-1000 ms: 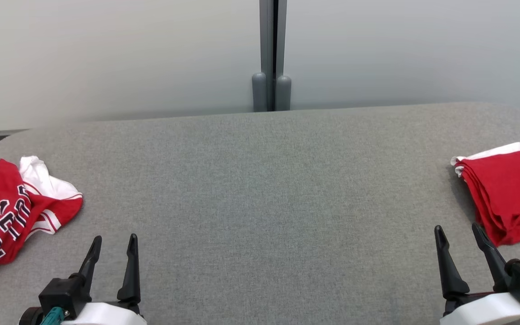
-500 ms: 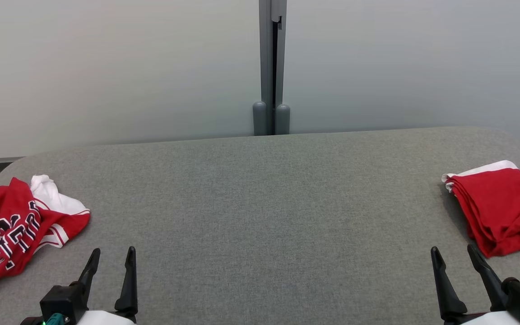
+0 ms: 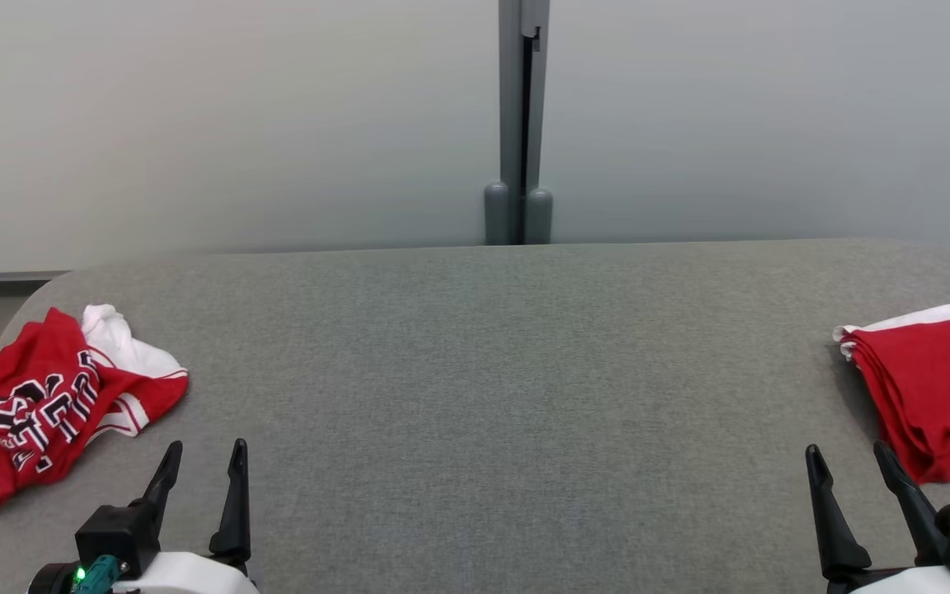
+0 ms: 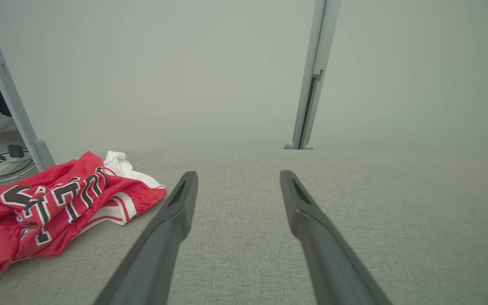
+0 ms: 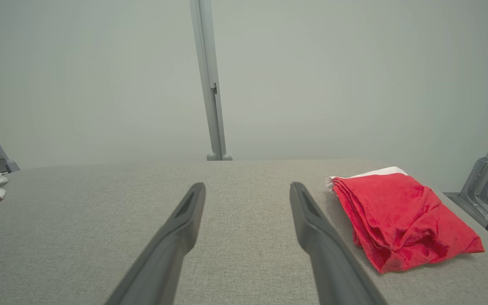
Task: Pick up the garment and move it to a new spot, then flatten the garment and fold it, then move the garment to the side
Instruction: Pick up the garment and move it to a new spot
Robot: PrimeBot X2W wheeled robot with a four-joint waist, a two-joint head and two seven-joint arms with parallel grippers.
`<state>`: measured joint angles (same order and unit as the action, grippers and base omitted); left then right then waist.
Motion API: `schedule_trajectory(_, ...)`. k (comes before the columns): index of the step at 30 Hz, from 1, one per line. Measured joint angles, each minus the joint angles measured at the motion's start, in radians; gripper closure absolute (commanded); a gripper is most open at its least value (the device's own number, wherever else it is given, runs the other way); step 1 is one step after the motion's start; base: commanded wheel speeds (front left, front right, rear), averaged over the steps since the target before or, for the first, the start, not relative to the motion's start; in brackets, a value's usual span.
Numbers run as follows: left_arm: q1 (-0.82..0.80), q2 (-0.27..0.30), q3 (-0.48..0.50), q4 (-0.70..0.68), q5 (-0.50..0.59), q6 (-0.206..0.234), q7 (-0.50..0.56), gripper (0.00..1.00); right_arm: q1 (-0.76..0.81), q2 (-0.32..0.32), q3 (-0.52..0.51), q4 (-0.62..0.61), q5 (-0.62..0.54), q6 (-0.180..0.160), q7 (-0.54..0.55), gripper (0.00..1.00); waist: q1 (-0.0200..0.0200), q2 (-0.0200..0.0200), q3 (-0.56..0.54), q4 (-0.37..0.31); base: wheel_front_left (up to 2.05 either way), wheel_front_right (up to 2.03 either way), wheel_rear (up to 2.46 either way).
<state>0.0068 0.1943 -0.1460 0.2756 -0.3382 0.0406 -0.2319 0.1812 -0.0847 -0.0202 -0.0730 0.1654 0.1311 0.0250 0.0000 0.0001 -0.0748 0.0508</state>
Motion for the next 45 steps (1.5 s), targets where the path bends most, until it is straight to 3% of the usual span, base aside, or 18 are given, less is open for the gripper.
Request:
schedule_trajectory(6,-0.040,0.000,-0.003,0.004,-0.008,-0.004,0.008,0.00,0.004,0.003,-0.009,-0.021,-0.002,0.000,0.002,0.00,0.0000,0.0000,0.005,0.090,0.00,0.00,0.00)
schedule_trajectory(22,-0.054,0.037,0.034,-0.008,-0.034,0.001,-0.006,0.00,-0.033,0.019,0.038,-0.047,-0.019,0.000,0.020,0.00,0.0000,0.0000,0.004,0.415,0.00,0.00,0.00)
schedule_trajectory(35,-0.064,0.018,0.027,0.004,-0.038,0.000,-0.020,0.00,-0.072,0.001,0.037,-0.025,-0.020,0.000,0.028,0.00,0.0000,0.0000,0.041,0.452,0.00,0.00,0.00)
schedule_trajectory(45,-0.283,-0.033,0.017,0.135,-0.063,-0.031,-0.024,0.00,-0.133,-0.040,0.034,-0.156,-0.065,0.000,0.119,0.00,0.0000,0.0000,0.156,0.440,0.00,0.00,0.00)
